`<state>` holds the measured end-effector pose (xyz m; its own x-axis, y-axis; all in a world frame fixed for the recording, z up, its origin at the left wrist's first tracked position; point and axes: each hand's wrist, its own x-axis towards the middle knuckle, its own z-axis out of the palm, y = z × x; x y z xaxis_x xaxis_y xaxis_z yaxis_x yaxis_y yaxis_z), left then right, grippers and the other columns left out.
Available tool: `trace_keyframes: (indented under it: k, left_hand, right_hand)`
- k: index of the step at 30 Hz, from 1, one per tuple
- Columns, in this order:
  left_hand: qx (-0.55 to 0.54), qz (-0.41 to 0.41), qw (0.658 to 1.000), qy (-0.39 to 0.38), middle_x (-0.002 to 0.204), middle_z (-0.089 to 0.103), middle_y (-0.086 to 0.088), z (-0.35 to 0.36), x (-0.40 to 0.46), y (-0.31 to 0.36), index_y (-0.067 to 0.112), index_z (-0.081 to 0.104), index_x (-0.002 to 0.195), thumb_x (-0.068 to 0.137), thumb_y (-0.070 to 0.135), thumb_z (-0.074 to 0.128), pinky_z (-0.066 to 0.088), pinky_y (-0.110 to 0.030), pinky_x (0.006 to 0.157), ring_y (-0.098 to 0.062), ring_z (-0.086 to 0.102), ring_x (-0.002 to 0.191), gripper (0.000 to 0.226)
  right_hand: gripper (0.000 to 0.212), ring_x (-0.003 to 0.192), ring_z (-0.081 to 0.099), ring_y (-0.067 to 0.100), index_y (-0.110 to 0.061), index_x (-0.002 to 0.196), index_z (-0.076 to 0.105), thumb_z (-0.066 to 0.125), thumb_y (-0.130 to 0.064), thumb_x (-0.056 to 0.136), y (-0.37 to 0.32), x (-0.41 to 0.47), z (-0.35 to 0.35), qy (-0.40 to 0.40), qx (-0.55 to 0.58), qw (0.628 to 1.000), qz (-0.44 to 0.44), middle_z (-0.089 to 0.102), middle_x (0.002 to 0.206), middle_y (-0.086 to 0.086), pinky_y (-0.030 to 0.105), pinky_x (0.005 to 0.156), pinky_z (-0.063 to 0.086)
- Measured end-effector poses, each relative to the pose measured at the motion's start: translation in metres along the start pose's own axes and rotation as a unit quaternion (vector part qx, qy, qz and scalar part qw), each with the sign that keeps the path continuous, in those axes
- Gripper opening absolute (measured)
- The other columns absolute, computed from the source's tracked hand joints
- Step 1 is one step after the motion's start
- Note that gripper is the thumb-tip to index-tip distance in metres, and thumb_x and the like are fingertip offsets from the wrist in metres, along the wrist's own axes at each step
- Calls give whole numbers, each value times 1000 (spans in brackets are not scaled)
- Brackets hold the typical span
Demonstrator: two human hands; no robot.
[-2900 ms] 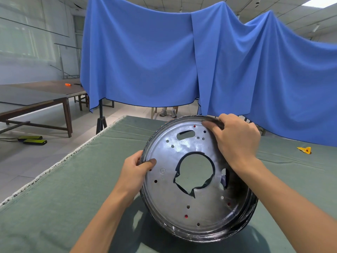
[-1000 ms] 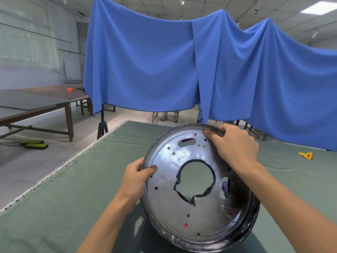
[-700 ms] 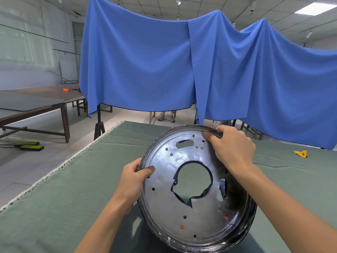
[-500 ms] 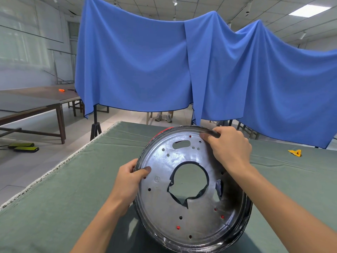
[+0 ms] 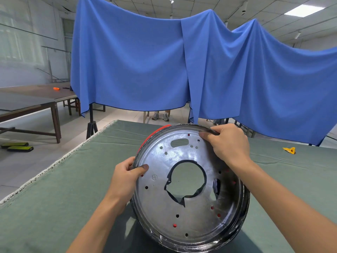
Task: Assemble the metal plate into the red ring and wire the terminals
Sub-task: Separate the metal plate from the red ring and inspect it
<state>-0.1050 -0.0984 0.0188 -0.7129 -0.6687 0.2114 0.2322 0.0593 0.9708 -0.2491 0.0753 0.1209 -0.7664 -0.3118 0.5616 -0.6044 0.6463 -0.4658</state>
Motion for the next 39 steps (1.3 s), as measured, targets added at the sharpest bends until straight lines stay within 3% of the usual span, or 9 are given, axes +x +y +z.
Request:
trace_keyframes:
  k: [3,12,16,19,22,27,31,37,39]
  left_hand:
    - [2,2,1000,6,67,57,-13,1,0,0,7,58,65,85,-3,60,44,-34,58,-24,54,61,22]
    - [3,2,1000,6,67,60,-13,0,-1,1,3,58,69,85,-2,61,46,-36,59,-25,56,62,17]
    - [13,5,1000,11,65,61,-11,0,-1,0,8,62,67,84,-2,62,47,-36,58,-25,57,61,20]
    - [20,6,1000,12,76,63,-28,1,-2,1,0,65,81,82,-4,63,52,-51,66,-31,59,68,4]
    - [21,0,1000,15,90,62,-35,2,-3,3,-6,63,91,81,-4,63,50,-60,75,-34,61,71,10]
    - [31,7,999,23,76,59,-28,2,-3,1,-10,59,84,81,-3,63,48,-48,65,-29,55,67,9]
    - [38,18,999,20,66,59,-7,2,-3,0,9,60,71,83,3,62,43,-36,61,-22,54,63,13]
    - [5,7,1000,-2,78,68,-18,3,-6,3,4,66,85,86,10,60,49,-37,64,-24,62,66,9]
    - [-8,-14,1000,-15,77,61,-21,4,-7,4,-11,57,88,78,22,63,44,-38,65,-26,57,67,35]
  right_hand:
    - [20,74,55,28,-23,77,75,68,-41,83,3,1,-1,-12,18,1000,2,64,65,1,30,58,33]
    - [18,75,57,25,-23,80,76,68,-39,83,5,-1,1,3,35,999,-5,71,75,0,30,61,34]
    - [14,71,55,22,-26,80,76,70,-39,82,7,1,0,-12,41,999,8,62,61,-11,22,53,32]
    - [15,89,62,22,-28,94,76,72,-33,80,10,1,1,-13,48,999,18,74,86,-7,24,63,35]
    - [20,98,62,22,-28,100,75,73,-31,80,11,-1,3,10,46,999,10,73,104,-6,25,72,34]
    - [14,88,61,23,-28,94,76,70,-32,82,10,-6,6,41,50,998,-18,75,94,-5,27,66,33]
    - [17,88,61,25,-34,97,74,63,-40,86,9,-10,9,64,1,997,-45,73,94,-7,28,63,31]
    - [25,93,61,29,-37,105,70,56,-49,89,7,-10,11,78,-49,994,-57,72,99,-4,30,67,31]
    - [27,93,61,32,-36,106,69,54,-51,89,7,-9,11,76,-70,993,-58,72,99,0,30,66,30]
